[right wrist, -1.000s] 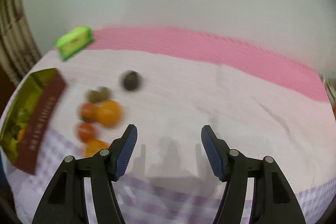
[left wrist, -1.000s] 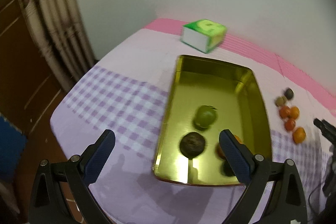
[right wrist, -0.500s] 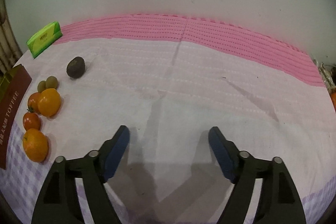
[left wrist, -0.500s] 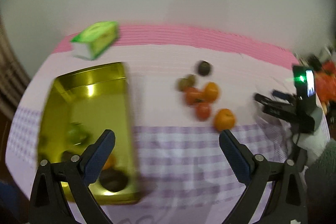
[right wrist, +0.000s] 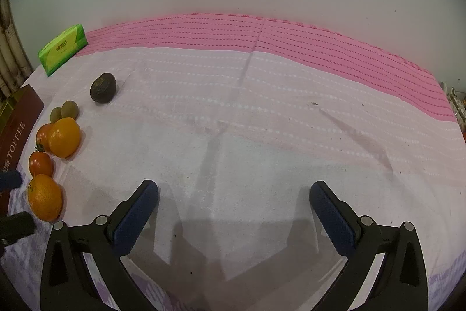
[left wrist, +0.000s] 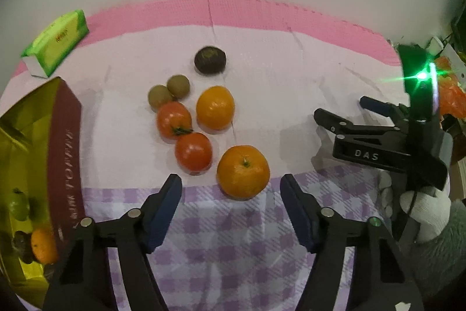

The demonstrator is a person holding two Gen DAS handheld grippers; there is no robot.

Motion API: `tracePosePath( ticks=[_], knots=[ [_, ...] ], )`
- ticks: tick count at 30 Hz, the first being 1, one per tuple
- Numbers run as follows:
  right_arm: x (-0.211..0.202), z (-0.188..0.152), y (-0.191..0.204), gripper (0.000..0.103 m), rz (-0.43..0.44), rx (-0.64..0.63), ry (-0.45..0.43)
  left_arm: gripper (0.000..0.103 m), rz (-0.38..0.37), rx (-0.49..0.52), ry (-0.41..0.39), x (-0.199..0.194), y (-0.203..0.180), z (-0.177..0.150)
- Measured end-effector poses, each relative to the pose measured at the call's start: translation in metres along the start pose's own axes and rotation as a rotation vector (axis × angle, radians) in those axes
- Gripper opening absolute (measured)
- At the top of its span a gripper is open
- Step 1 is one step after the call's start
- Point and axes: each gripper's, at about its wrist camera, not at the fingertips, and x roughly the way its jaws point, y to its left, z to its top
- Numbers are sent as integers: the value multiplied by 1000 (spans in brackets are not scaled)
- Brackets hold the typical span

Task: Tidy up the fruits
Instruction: 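Move the left gripper to the mandarin and close on it, then carry the mandarin into the gold tin and open the left gripper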

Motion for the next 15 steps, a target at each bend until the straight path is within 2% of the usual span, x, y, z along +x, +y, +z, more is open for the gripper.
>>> tracePosePath(
  ticks=[1,5,7,15],
  knots=[
    [0,0,0,103,0,0,0,55,-4,1,6,3,-1,1],
    [0,0,0,103,0,0,0,48,-11,4,21,13,-7,5],
    [0,0,1,103,0,0,0,41,-15,3,29,17,-8,8],
    [0,0,1,103,-1,0,-1,37,-6,3,34,23,-10,15]
  ],
)
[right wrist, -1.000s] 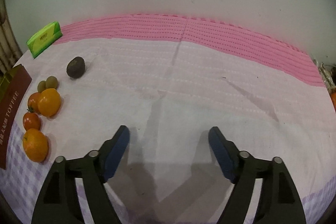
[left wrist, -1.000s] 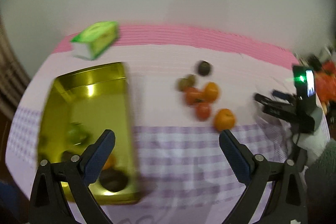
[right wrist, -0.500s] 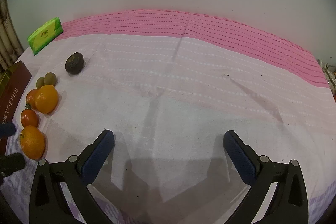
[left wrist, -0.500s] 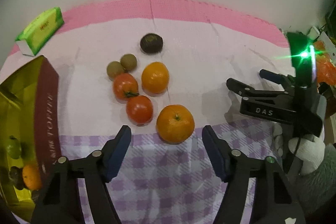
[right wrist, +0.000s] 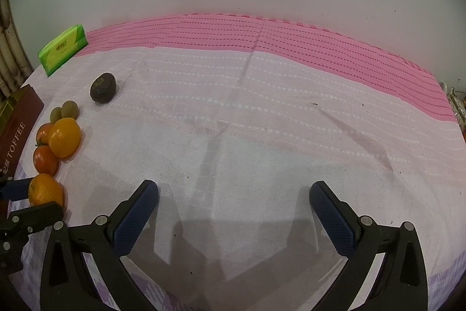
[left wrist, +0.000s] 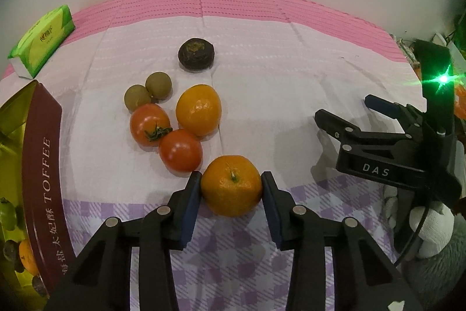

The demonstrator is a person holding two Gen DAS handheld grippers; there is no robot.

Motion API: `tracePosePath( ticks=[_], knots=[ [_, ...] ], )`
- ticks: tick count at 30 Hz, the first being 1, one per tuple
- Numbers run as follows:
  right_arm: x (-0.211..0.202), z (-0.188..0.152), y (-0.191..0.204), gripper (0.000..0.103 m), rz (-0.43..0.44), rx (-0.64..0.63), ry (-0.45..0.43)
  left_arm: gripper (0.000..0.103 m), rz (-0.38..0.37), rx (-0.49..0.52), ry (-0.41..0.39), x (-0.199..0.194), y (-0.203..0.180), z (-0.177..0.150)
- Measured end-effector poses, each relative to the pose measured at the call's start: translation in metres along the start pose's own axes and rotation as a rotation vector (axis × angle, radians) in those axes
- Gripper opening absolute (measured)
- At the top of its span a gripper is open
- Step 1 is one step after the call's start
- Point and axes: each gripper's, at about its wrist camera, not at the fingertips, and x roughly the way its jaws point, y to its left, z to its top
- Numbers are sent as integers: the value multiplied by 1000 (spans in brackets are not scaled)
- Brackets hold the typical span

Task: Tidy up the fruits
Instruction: 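Carry the mandarin into the gold tin and open the left gripper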

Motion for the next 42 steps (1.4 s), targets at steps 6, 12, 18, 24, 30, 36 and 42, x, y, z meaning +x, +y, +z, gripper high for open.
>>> tracePosePath(
  ticks=[6,12,18,24,30,36,42],
  knots=[
    [0,0,0,103,0,0,0,36,-4,5,-8,-10,3,-6],
    [0,0,1,103,-1,0,0,36,-7,-20,-41,-34,15,-15],
    [0,0,1,103,-2,0,0,36,34,-81,-104,-71,44,-25],
    [2,1,2,103,-3,2,0,36,115,-164,-179,-105,86,-35],
    [2,1,2,103,-3,2,-1,36,199,-267,-195,-120,136,-51],
    [2,1,2,103,-3,2,-1,36,235,-334,-161,-119,163,-72],
    [2,1,2,103,-3,1,-1,36,231,-376,-123,-115,173,-93]
  ],
)
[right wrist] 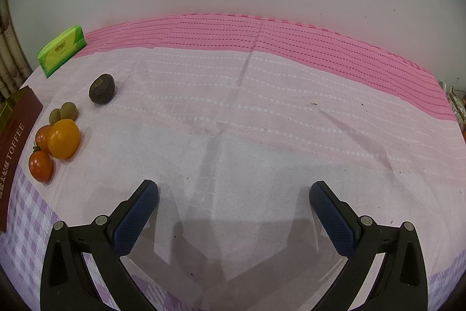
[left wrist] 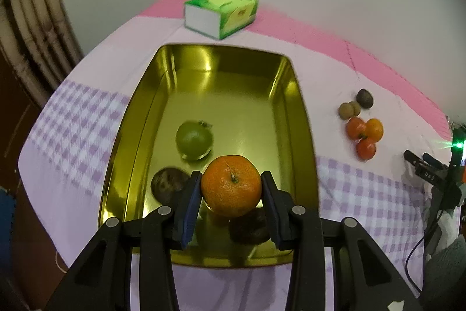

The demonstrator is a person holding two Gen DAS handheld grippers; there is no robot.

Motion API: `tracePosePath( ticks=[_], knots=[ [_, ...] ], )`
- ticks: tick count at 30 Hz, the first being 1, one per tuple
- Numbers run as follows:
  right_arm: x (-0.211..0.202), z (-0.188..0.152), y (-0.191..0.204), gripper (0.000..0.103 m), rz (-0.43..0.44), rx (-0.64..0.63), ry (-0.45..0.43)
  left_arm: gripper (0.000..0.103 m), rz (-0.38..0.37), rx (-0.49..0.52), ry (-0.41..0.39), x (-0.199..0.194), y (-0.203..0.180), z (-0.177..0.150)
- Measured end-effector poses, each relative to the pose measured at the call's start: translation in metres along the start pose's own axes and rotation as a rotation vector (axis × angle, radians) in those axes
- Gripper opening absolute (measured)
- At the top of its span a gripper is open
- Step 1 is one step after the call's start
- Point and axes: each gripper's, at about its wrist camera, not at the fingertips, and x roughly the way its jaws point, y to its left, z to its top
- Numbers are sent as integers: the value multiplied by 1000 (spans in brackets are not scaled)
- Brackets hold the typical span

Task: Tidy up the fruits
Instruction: 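Carry the mandarin into the gold tin and open the left gripper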

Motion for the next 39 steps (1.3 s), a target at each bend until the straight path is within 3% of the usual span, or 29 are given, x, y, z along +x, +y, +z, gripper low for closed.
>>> tracePosePath(
  ticks=[15,39],
  knots=[
    [0,0,0,103,0,-1,-1,36,36,-40,83,12,24,-18],
    [1,0,1,103,-2,-1,-2,36,150,-7,65,18,50,-14]
  ],
)
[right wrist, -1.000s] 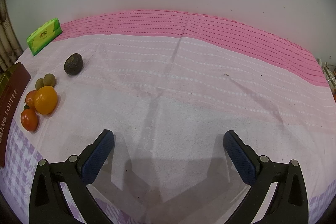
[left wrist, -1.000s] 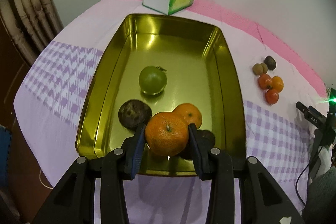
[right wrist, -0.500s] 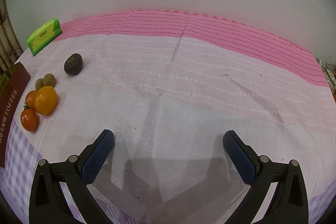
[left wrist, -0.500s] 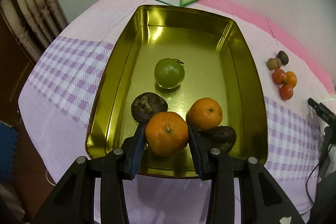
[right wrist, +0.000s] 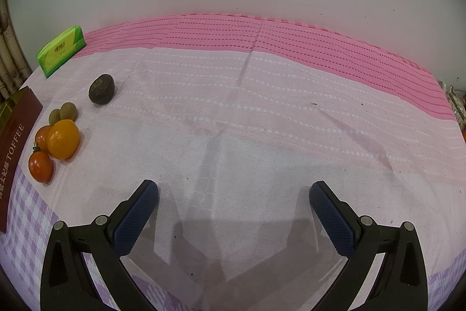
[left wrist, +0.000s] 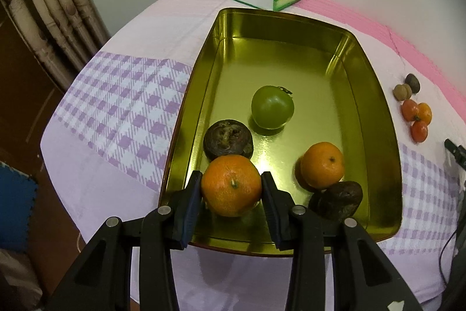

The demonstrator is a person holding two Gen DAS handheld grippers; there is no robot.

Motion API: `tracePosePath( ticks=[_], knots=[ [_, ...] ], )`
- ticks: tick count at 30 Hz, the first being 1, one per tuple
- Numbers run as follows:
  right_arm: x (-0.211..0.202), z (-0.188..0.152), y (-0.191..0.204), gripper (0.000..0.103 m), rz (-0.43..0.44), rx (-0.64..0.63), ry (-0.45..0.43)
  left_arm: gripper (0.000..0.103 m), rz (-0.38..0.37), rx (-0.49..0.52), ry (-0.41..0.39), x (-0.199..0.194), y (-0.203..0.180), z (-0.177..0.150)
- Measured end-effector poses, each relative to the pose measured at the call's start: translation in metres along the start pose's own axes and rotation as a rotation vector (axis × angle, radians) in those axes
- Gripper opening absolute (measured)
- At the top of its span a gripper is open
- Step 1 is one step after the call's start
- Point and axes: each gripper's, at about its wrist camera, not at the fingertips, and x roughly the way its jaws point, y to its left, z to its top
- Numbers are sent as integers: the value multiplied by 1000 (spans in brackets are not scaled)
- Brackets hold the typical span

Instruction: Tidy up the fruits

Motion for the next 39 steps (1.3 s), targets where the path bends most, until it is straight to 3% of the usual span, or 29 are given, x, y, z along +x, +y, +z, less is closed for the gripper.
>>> tracePosePath(
  ticks=[18,39],
  knots=[
    [0,0,0,103,-1,1,-1,38,9,19,-5,2,-3,-1],
    [7,9,6,103,-16,21,16,69,-44,33,-93,-39,-2,5]
  ],
)
